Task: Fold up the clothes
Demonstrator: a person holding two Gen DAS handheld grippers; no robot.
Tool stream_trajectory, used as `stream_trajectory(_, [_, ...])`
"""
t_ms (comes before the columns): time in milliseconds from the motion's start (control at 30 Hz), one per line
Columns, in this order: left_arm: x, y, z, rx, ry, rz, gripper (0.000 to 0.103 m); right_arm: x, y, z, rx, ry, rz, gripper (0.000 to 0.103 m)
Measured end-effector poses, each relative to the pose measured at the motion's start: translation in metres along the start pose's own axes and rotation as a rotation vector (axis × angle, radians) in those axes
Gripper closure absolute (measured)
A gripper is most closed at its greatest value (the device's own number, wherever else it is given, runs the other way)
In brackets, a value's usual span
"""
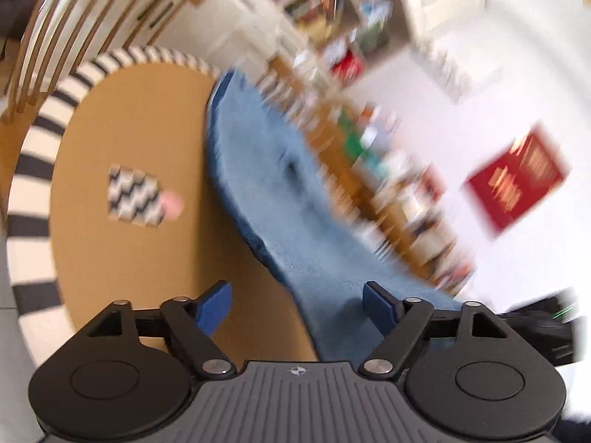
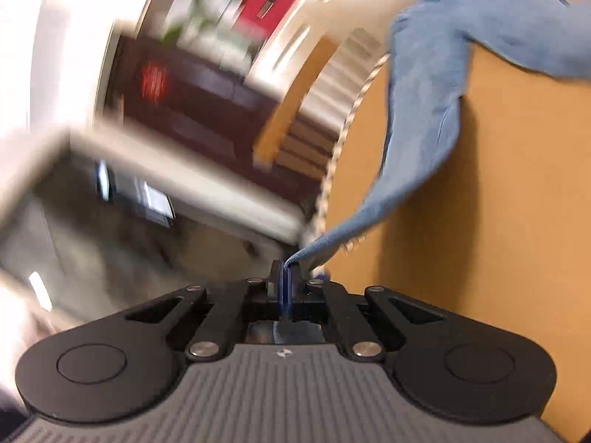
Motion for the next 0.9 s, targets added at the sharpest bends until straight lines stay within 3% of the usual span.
stream_trajectory(33, [0.0, 0.005, -0.002, -0.006, -0.008, 0.027, 0.018, -0.003, 0.012, -0.012, 0.073, 0.034, 0.013, 0.101])
stream_trajectory(100, [0.003, 0.014, -0.001, -0.006, -0.043, 0.071, 0.017, -0.002, 0.049, -0.011, 0.148, 0.03, 0.124, 0.1])
stream_trajectory(200, [0.022, 0.01, 0.03, 0.041, -0.196, 0.019, 0.017, 0.01, 0.091, 0.027, 0.037, -0.085, 0.358, 0.099])
stream_trajectory(300, [0.036, -0.001, 0.069, 0.001, -0.346, -0.016, 0.018, 0.021, 0.102, 0.065, 0.044, -0.174, 0.363, 0.099])
stream_trajectory(400, [0.034, -0.006, 0.091, -0.001, -0.384, -0.041, 0.018, 0.025, 0.108, 0.08, 0.094, -0.18, 0.355, 0.098])
stream_trajectory(500, [0.024, -0.014, 0.098, 0.077, -0.404, -0.138, 0.033, 0.028, 0.114, 0.09, 0.06, -0.212, 0.4, 0.096])
stream_trajectory(533, [0.02, -0.017, 0.099, 0.11, -0.413, -0.178, 0.043, 0.028, 0.111, 0.095, 0.036, -0.224, 0.402, 0.095])
stream_trajectory(567, [0.016, -0.02, 0.099, 0.13, -0.42, -0.222, 0.048, 0.035, 0.11, 0.093, 0.012, -0.235, 0.404, 0.093])
stream_trajectory(600, [0.012, -0.023, 0.099, 0.147, -0.426, -0.266, 0.061, 0.038, 0.106, 0.095, -0.019, -0.247, 0.41, 0.091])
stream_trajectory(633, [0.006, -0.025, 0.1, 0.162, -0.44, -0.316, 0.075, 0.038, 0.101, 0.099, -0.054, -0.259, 0.42, 0.085])
stream_trajectory(700, [-0.007, -0.029, 0.102, 0.194, -0.471, -0.419, 0.083, 0.036, 0.088, 0.105, -0.123, -0.289, 0.434, 0.063])
stream_trajectory(733, [-0.019, -0.03, 0.103, 0.218, -0.478, -0.464, 0.083, 0.032, 0.081, 0.108, -0.176, -0.299, 0.456, 0.055])
stream_trajectory(800, [-0.037, -0.025, 0.102, 0.292, -0.487, -0.553, 0.082, 0.017, 0.065, 0.109, -0.32, -0.274, 0.508, 0.055])
stream_trajectory(867, [-0.054, -0.006, 0.099, 0.392, -0.447, -0.599, 0.077, 0.002, 0.049, 0.103, -0.436, -0.199, 0.544, 0.059])
stream_trajectory(900, [-0.048, 0.0, 0.101, 0.407, -0.437, -0.585, 0.068, -0.001, 0.04, 0.101, -0.486, -0.157, 0.526, 0.062])
Point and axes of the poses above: each gripper's, at about its wrist camera, not at the fingertips, and x roughly the way its jaws point, y to its right, z to its underside, the point moved 10 cm from there along x, roughly the way its jaws point, and after that the axes turned 1 degree about z, right-handed, at the moved point
